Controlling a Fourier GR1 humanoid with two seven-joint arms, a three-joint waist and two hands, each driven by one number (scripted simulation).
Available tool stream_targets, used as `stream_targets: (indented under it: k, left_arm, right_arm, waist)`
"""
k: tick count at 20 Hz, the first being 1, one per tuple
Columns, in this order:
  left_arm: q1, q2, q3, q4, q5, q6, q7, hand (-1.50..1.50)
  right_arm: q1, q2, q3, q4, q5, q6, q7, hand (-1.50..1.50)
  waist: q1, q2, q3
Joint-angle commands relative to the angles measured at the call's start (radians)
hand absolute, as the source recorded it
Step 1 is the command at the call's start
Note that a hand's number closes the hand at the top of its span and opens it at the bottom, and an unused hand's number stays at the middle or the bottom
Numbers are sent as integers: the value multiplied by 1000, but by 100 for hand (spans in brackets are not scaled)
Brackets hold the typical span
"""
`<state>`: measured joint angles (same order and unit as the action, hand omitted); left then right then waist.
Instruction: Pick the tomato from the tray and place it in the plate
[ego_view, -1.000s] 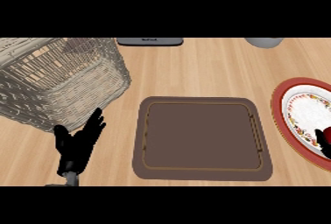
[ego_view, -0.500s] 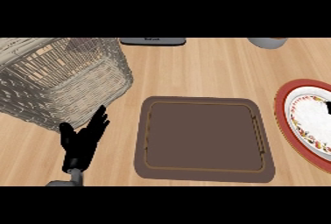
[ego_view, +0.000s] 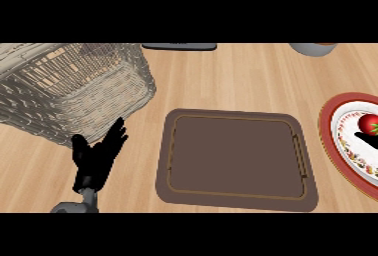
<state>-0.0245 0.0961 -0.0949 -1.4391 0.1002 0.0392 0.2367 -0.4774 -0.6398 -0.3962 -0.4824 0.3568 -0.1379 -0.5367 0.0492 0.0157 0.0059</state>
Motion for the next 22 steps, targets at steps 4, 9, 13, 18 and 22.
stream_targets:
  k: [4, 9, 13, 18, 22]
  left_arm:
    - [15, -16, -12, -12, -9, 11, 5, 0]
    - [4, 0, 11, -19, 1, 8, 24, 0]
    - [78, 9, 10, -18, 8, -21, -21, 0]
    - [93, 1, 17, 1, 10, -21, -52, 0]
    - [86, -34, -13, 15, -34, 24, -47, 0]
  right_arm:
    - [-84, -3, -96, 146, -107, 137, -214, -150]
    - [-131, -28, -196, 228, -201, 182, -226, -150]
    - [-62, -119, -238, 282, -243, 320, -254, -150]
    - [52, -199, -245, 309, -265, 595, -326, -150]
    - [80, -242, -209, 288, -237, 698, -360, -150]
  waist:
    - [-8, -1, 1]
    - [-8, 0, 0]
    - [-16, -3, -1]
    - [-32, -5, -1]
    - [-30, -5, 1]
